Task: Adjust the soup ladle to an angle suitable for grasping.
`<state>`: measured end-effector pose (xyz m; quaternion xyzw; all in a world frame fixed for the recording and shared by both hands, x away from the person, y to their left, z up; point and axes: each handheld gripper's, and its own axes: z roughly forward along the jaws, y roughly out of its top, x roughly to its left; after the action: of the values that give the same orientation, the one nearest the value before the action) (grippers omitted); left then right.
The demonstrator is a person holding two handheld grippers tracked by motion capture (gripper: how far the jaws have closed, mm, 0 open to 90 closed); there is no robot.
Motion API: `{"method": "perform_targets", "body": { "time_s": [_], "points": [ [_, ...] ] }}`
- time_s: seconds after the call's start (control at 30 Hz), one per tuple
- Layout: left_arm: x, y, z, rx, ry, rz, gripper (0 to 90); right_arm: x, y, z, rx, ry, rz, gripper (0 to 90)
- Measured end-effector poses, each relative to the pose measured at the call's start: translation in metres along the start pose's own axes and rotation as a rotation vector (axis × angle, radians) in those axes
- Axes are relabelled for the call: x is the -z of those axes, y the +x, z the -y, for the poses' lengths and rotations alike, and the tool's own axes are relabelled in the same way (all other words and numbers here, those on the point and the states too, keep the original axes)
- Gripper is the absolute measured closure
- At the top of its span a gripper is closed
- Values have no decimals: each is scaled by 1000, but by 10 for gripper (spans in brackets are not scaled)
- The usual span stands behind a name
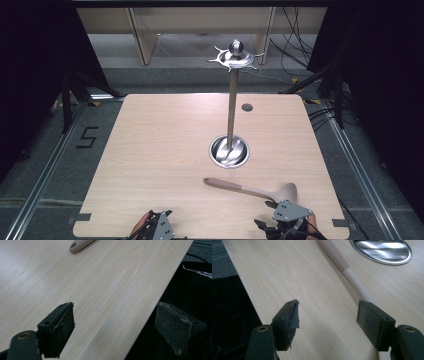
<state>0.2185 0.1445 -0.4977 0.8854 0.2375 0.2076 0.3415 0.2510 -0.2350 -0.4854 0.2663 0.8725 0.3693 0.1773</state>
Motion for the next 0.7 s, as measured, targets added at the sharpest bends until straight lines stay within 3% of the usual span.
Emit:
{"method": "perform_targets", "body": {
  "time_s": [0.27,0.53,0.7],
  "points": [
    [0,0,0,-4,4,-6,151,-4,-2,-10,8,23,7,361],
    [0,0,0,-11,5,-13,151,-9,-5,-28,78,47,-23,386],
    [0,0,0,-10,6,-14,151,-16,-7,-37,74,71,-14,382]
  ]
}}
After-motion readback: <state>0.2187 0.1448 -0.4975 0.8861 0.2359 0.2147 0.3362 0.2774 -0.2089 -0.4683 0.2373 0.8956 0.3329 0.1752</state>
